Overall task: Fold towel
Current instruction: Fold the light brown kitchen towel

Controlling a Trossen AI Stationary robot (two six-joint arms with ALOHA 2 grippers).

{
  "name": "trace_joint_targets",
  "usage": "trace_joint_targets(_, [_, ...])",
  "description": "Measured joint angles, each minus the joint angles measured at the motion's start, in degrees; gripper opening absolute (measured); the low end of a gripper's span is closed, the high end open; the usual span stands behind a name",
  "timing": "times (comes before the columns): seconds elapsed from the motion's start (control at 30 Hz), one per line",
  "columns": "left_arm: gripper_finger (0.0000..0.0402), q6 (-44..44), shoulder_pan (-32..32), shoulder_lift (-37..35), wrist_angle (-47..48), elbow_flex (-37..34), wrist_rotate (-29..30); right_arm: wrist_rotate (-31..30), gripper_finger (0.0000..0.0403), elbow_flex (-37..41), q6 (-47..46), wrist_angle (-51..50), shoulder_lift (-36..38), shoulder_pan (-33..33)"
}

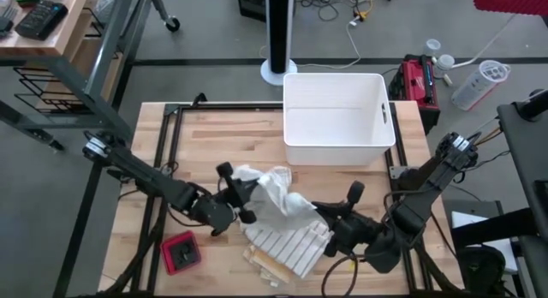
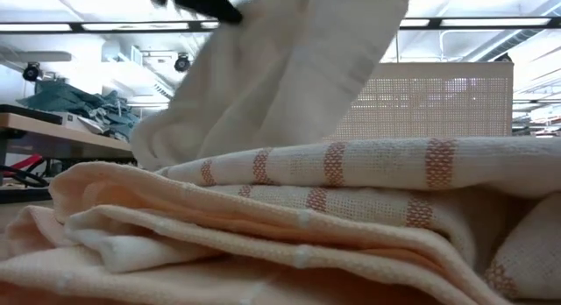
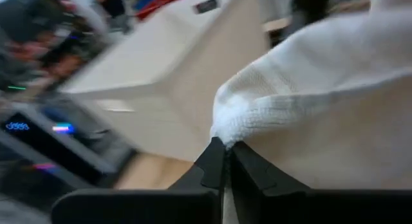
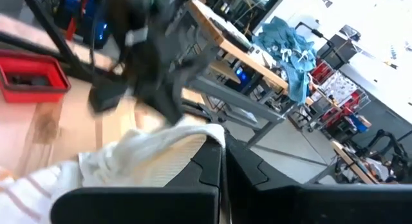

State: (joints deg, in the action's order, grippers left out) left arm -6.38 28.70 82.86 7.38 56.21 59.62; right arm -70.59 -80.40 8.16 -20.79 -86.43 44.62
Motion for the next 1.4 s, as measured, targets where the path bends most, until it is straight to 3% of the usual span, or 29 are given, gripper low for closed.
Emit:
trace_joint_targets(0.13, [0.0003,-6.3,3.6,-0.2,25.5,13.4,7.4,-0.1,0.0,0.0,-6.8,-8.0,0.2,0.0])
trace_joint_targets(0.3, [0.0001,-21.1,8.4,0.2,49.1,26.6,7.2,-1.9,0.0,0.0,-13.9,-15.1,0.9,0.0])
trace_joint_targets(0.6, [0.0001,-34.4,18.3,0.7,54.9,26.9,6.2,-2.9,0.0,0.0,-18.8,-21.0,1.3,0.0])
trace_joint_targets(0.8, [0.0002,-53.0,20.5,0.7,67.0,25.7,-0.9,0.1,0.0,0.0,-36.2,-37.8,2.7,0.0])
trace_joint_targets(0.9, [0.0017,-55.9,20.2,0.7,66.5,24.2,-3.8,4.7,0.0,0.0,-44.1,-43.2,3.5,-0.5])
trace_joint_targets(1.0, [0.0042,-55.8,19.9,0.7,64.8,21.4,-4.3,7.6,0.0,0.0,-45.6,-43.9,3.6,-1.1])
trace_joint_targets(1.1, [0.0065,-56.3,19.6,0.6,62.4,17.9,-2.7,7.6,0.0,0.0,-44.9,-43.9,3.3,-1.2])
trace_joint_targets(1.27, [0.0094,-54.8,19.6,0.6,52.8,9.9,5.4,7.6,0.0,0.5,-44.4,-43.8,2.7,-1.7])
trace_joint_targets(1.4, [0.0108,-52.5,19.0,0.6,43.2,2.9,5.8,7.6,0.0,0.9,-44.6,-43.6,2.0,-2.3])
